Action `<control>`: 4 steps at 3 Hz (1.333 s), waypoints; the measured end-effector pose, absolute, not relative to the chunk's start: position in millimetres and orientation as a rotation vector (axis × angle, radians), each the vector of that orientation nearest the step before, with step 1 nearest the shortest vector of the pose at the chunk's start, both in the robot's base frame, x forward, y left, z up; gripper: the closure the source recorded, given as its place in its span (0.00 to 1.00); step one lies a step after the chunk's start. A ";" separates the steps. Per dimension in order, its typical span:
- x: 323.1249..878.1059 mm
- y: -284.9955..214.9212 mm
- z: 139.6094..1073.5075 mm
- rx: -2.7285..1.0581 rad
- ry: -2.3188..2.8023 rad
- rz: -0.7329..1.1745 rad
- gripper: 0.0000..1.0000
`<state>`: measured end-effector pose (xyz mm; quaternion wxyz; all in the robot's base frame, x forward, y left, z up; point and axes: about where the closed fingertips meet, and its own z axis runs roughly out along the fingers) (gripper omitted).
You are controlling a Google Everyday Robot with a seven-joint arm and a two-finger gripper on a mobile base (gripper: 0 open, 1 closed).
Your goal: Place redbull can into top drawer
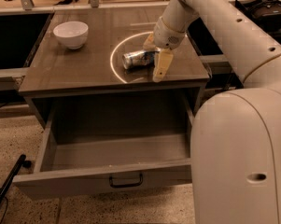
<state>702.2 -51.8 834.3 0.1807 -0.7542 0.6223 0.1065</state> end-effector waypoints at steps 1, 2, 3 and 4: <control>701.9 -50.3 832.9 -2.133 1.758 0.310 0.40; 700.0 -50.5 832.3 -2.131 1.760 0.322 0.65; 689.7 -54.1 843.6 -2.099 1.739 0.338 0.87; 671.3 -59.4 859.2 -2.062 1.720 0.349 1.00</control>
Offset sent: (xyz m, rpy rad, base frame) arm -0.0143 -0.0066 0.0033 0.0056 0.0446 0.0054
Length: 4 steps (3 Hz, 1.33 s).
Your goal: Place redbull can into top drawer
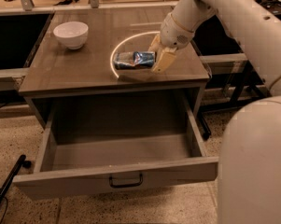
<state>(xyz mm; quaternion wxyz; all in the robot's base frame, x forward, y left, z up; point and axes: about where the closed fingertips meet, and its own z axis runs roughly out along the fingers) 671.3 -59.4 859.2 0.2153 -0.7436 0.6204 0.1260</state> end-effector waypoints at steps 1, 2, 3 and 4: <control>647.9 -61.1 874.1 -2.030 1.657 0.395 1.00; 618.3 -47.9 873.7 -2.005 1.586 0.515 1.00; 595.3 -28.9 872.0 -1.932 1.495 0.671 1.00; 595.3 -28.9 872.0 -1.932 1.495 0.671 1.00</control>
Offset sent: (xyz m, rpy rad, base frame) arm -0.0979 0.0274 0.0166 0.2850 0.0770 0.1246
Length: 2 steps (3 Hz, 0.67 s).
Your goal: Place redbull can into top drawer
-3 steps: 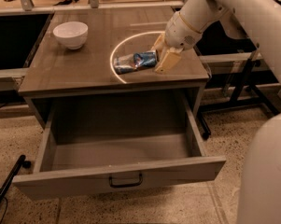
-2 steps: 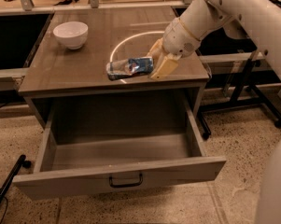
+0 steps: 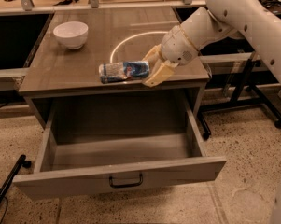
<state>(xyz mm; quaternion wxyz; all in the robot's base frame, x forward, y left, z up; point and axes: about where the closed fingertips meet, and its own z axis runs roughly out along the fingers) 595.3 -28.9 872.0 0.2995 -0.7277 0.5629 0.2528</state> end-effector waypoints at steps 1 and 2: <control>580.9 -25.0 860.5 -1.920 1.509 0.689 1.00; 553.9 -19.9 839.7 -1.909 1.559 0.712 1.00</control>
Offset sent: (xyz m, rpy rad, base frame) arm -0.0874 0.0133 -0.0717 -0.0454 0.1353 -0.0594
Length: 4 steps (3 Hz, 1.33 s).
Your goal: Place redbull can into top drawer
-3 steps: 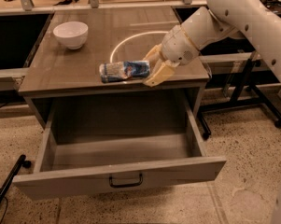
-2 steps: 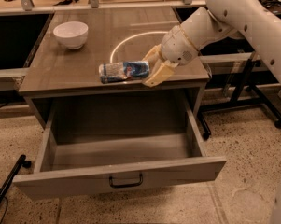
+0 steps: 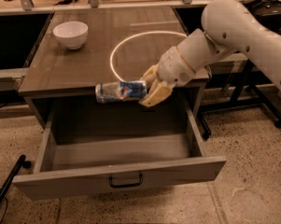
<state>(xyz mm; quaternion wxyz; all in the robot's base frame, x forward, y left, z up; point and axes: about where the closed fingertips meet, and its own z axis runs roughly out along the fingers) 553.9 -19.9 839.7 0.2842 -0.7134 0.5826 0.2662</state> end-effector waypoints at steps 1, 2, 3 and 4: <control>522.0 -15.6 798.9 -1.924 1.665 0.743 1.00; 509.3 -17.8 767.3 -1.912 1.770 0.749 1.00; 511.6 -26.9 725.7 -1.810 1.864 0.745 1.00; 520.1 -32.9 700.6 -1.744 1.914 0.735 1.00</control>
Offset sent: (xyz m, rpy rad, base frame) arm -0.0580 -0.0040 -0.1053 -0.1674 0.1904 -0.1246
